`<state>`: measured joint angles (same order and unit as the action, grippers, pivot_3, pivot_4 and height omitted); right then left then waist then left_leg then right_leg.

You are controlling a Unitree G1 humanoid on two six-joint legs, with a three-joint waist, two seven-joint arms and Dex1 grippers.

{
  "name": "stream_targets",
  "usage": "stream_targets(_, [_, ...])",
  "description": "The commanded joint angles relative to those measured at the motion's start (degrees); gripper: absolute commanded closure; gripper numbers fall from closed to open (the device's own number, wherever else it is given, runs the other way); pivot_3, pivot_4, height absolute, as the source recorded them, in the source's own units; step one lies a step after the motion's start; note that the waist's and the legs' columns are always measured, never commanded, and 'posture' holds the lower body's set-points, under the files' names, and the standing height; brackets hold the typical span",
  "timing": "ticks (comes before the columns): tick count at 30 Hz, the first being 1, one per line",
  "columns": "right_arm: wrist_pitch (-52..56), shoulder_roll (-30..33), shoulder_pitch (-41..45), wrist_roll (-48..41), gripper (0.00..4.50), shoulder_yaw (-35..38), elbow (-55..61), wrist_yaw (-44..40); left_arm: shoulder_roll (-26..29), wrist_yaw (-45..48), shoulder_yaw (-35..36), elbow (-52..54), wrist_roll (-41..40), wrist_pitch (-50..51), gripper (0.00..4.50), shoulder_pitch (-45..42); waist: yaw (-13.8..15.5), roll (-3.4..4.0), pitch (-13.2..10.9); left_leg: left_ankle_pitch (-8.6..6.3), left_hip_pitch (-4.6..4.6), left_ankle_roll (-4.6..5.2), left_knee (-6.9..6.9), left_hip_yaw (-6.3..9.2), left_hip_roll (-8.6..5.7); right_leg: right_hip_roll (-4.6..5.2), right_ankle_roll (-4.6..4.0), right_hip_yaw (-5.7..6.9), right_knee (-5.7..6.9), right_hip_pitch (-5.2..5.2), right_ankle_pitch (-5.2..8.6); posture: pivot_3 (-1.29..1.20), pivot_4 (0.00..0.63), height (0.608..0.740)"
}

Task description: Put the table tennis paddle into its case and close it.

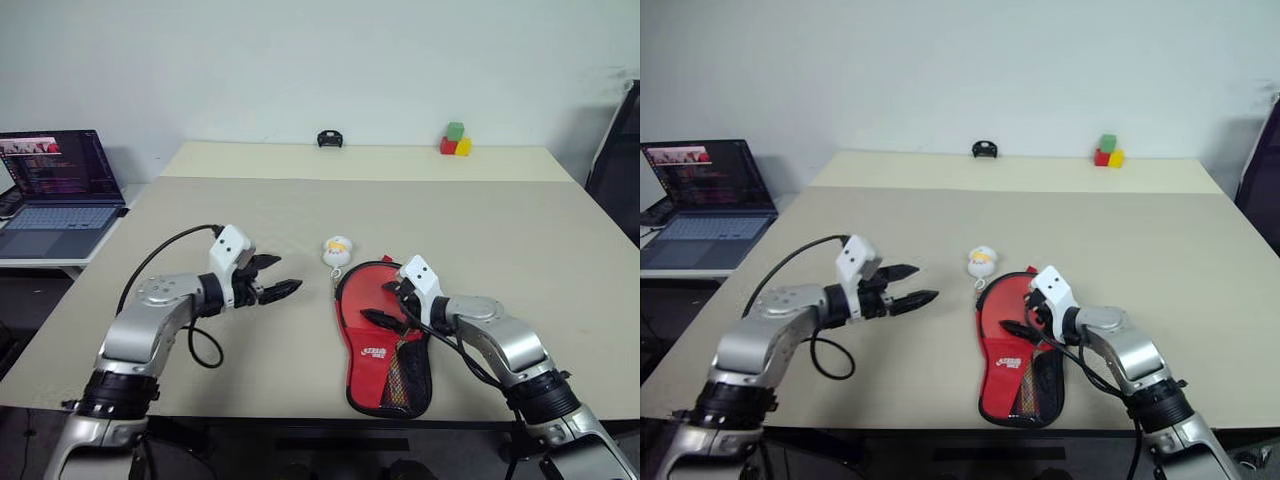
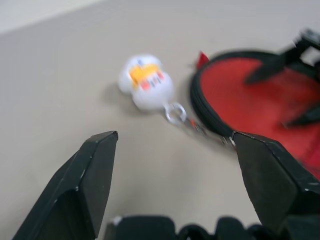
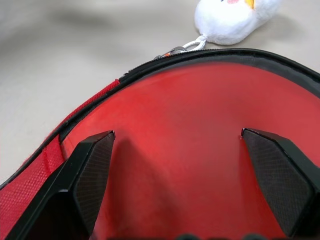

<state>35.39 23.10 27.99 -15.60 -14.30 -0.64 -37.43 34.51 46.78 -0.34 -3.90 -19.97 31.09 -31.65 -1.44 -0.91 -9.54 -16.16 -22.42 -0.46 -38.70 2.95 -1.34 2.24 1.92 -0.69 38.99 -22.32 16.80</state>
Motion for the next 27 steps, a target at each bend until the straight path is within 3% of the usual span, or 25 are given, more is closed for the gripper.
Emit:
stream_targets(1, [0.2,-1.37,-0.52,0.7,0.0,0.62,-0.71,0.56,-3.65,-1.81,-1.4,-5.05,1.78,-1.36,0.01,-6.03,-0.05,-0.01,0.01,0.0,0.0,0.0,-0.01,-0.01,-0.01,0.0,0.0,-0.01,0.01,0.0,0.0,0.0,0.15,0.74])
stream_targets(4, [0.24,-2.2,-0.71,1.3,0.0,0.55,-0.7,0.57,-6.15,-2.42,-1.59,-9.37,2.77,-2.07,0.01,-9.53,-0.16,-0.02,0.01,0.0,0.0,0.0,-0.02,-0.01,-0.02,-0.01,0.0,-0.01,0.03,0.0,0.0,0.0,0.15,0.74])
stream_targets(11, [0.75,-4.51,-1.1,2.0,0.0,0.49,-0.06,1.09,-16.02,-5.18,-5.87,-43.16,12.08,-14.58,0.01,-27.5,-0.09,-0.07,0.04,0.01,0.0,-0.01,-0.06,0.01,-0.05,-0.05,0.0,0.06,0.05,0.02,-0.01,0.0,0.15,0.74])
stream_targets(16, [1.5,-5.66,-1.76,1.82,0.0,1.25,0.96,2.32,-19.77,-6.83,-5.33,-59.04,15.18,-19.43,0.01,-34.23,-0.5,-0.07,0.04,0.0,-0.05,-0.01,-0.02,-0.05,-0.07,-0.05,0.01,-0.03,0.01,-0.09,0.0,0.0,0.15,0.74])
stream_targets(26, [2.27,-6.22,-2.54,1.9,0.0,1.91,2.87,3.8,-23.45,-7.78,-4.69,-68.25,18.93,-20.71,0.01,-35.96,-0.27,-0.07,0.04,0.0,-0.12,0.0,-0.04,0.0,-0.09,-0.05,0.02,0.02,0.02,-0.12,0.0,0.0,0.15,0.74])
stream_targets(27, [2.16,-6.5,-2.49,1.96,0.0,2.08,2.72,4.17,-23.71,-7.94,-4.47,-68.47,19.05,-20.94,0.18,-35.84,-0.26,-0.07,0.04,0.0,-0.12,0.0,-0.04,0.0,-0.09,-0.05,0.02,0.03,0.02,-0.12,0.0,0.0,0.15,0.74])
